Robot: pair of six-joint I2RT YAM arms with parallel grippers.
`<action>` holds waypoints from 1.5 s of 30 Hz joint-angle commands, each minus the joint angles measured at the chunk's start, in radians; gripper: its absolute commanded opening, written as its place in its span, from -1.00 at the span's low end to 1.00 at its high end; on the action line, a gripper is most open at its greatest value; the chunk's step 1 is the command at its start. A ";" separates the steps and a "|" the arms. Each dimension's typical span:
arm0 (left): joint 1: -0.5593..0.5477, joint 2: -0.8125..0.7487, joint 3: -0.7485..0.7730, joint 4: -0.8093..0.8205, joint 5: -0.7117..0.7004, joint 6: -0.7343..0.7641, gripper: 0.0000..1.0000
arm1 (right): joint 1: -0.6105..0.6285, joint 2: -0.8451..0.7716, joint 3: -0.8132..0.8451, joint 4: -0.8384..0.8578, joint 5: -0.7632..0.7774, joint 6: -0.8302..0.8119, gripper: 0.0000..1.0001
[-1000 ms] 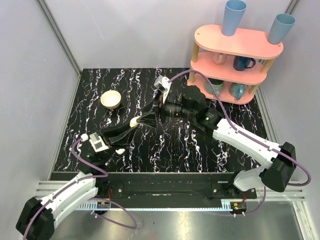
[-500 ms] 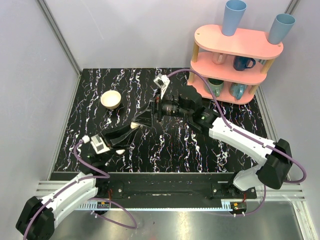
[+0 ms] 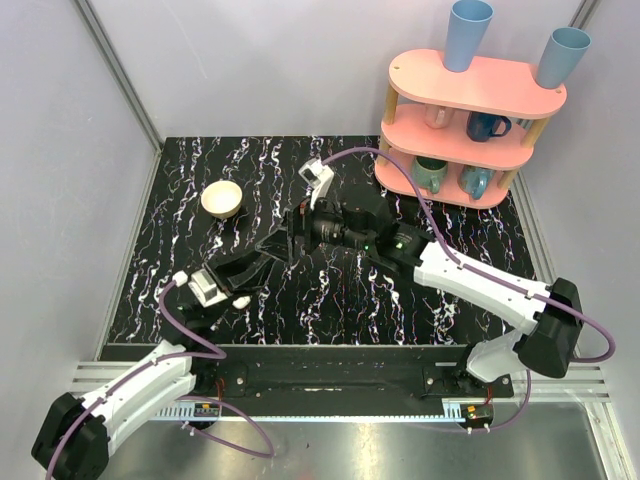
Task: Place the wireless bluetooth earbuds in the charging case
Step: Adjust the charging case.
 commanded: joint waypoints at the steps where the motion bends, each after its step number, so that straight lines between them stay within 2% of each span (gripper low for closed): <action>1: -0.001 0.013 0.052 0.002 -0.039 0.032 -1.00 | 0.037 -0.013 0.055 -0.023 0.124 -0.067 0.96; 6: -0.003 0.005 0.054 -0.004 -0.061 0.038 -1.00 | 0.078 0.001 0.090 -0.123 0.220 -0.108 0.92; 14: -0.003 -0.005 0.063 -0.032 -0.064 0.048 -1.00 | 0.102 0.033 0.153 -0.176 0.242 -0.134 0.63; 23: -0.001 -0.021 0.056 -0.038 -0.086 0.060 -1.00 | 0.141 0.058 0.213 -0.273 0.337 -0.160 0.61; 24: -0.001 -0.021 0.057 -0.041 -0.089 0.063 -1.00 | 0.141 0.056 0.213 -0.273 0.348 -0.159 0.52; 30: -0.003 -0.024 0.057 -0.043 -0.084 0.060 -1.00 | 0.143 0.050 0.204 -0.253 0.357 -0.156 0.40; 31: -0.001 -0.021 0.057 -0.044 -0.081 0.061 -1.00 | 0.144 0.048 0.204 -0.252 0.354 -0.162 0.25; 33: -0.003 -0.021 0.059 -0.049 -0.078 0.060 -1.00 | 0.144 0.050 0.207 -0.247 0.349 -0.172 0.19; 34: -0.001 -0.021 0.059 -0.050 -0.076 0.060 -1.00 | 0.144 0.051 0.210 -0.247 0.346 -0.179 0.05; 37: -0.003 -0.018 0.060 -0.055 -0.067 0.055 -1.00 | 0.144 0.055 0.222 -0.255 0.340 -0.195 -0.12; 45: -0.003 0.002 0.097 -0.127 -0.009 0.048 -1.00 | 0.169 0.108 0.328 -0.356 0.343 -0.280 -0.24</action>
